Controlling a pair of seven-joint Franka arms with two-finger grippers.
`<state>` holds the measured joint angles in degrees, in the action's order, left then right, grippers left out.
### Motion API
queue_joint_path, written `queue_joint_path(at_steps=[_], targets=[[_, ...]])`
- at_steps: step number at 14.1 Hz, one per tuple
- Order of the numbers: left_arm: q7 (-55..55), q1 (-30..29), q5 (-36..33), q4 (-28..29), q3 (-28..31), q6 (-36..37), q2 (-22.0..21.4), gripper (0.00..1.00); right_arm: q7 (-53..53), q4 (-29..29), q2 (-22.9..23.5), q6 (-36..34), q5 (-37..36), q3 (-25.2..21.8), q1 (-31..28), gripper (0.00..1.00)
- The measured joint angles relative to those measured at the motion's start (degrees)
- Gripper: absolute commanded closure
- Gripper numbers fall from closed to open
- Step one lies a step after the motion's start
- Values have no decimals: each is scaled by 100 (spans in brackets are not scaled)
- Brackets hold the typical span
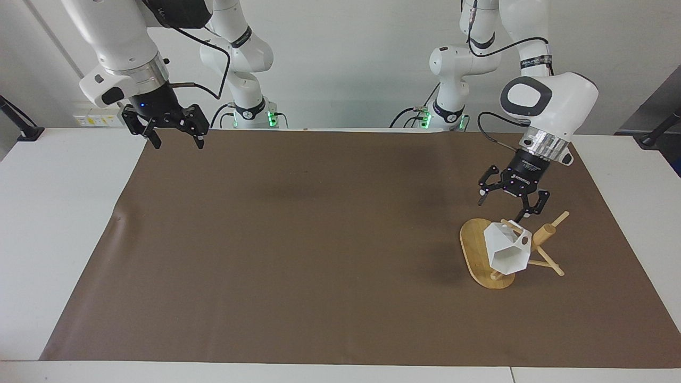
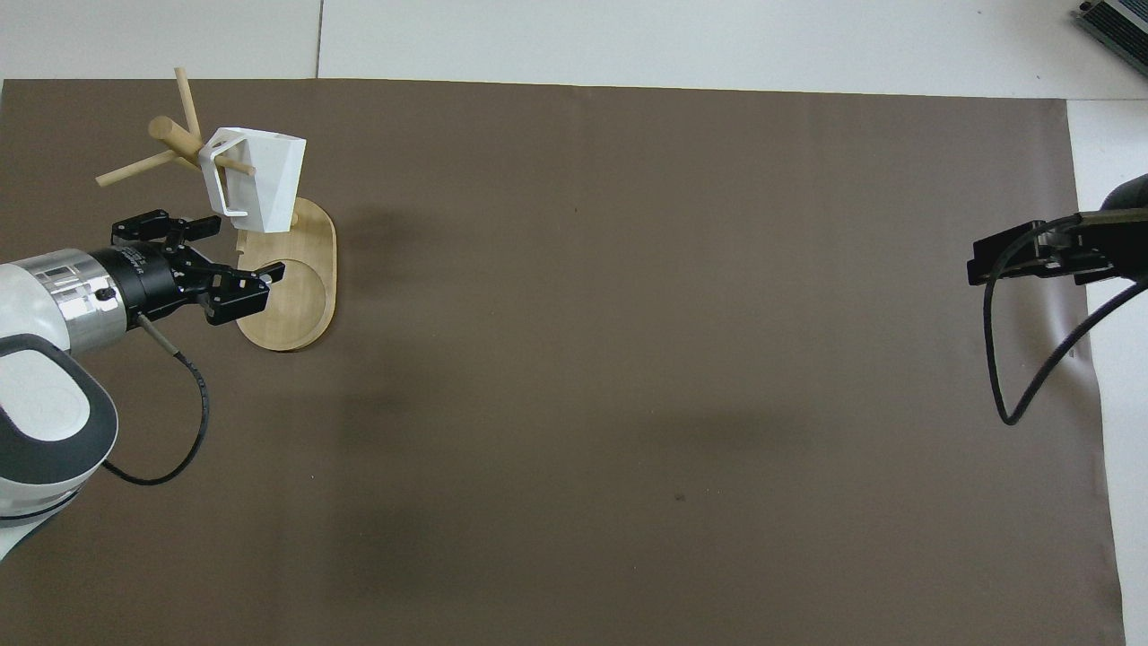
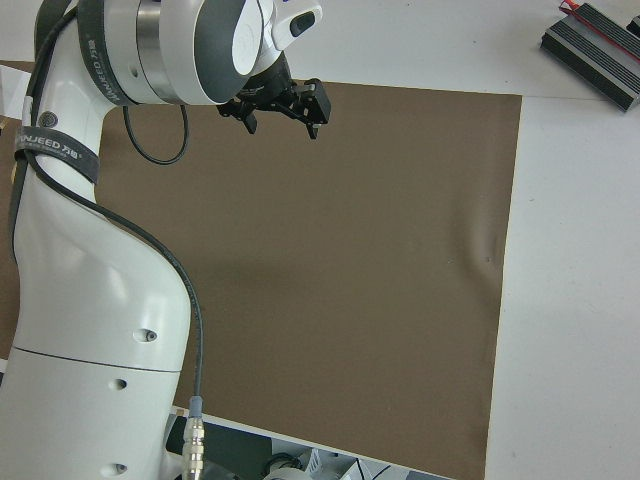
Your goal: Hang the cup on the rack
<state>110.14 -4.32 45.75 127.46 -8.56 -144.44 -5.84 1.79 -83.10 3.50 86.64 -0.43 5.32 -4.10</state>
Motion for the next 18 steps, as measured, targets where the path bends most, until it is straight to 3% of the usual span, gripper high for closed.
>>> queue_joint_path(at_steps=[5,12,18], targets=[[-741,-74,-1089,107,80,782,-424,0,0,0,0,0,0,0,0,0],[-2452,-80,-1973,-145,546,1813,-484,0,0,0,0,0,0,0,0,0],[-3945,-85,-2508,-561,599,2338,-522,0,0,0,0,0,0,0,0,0]])
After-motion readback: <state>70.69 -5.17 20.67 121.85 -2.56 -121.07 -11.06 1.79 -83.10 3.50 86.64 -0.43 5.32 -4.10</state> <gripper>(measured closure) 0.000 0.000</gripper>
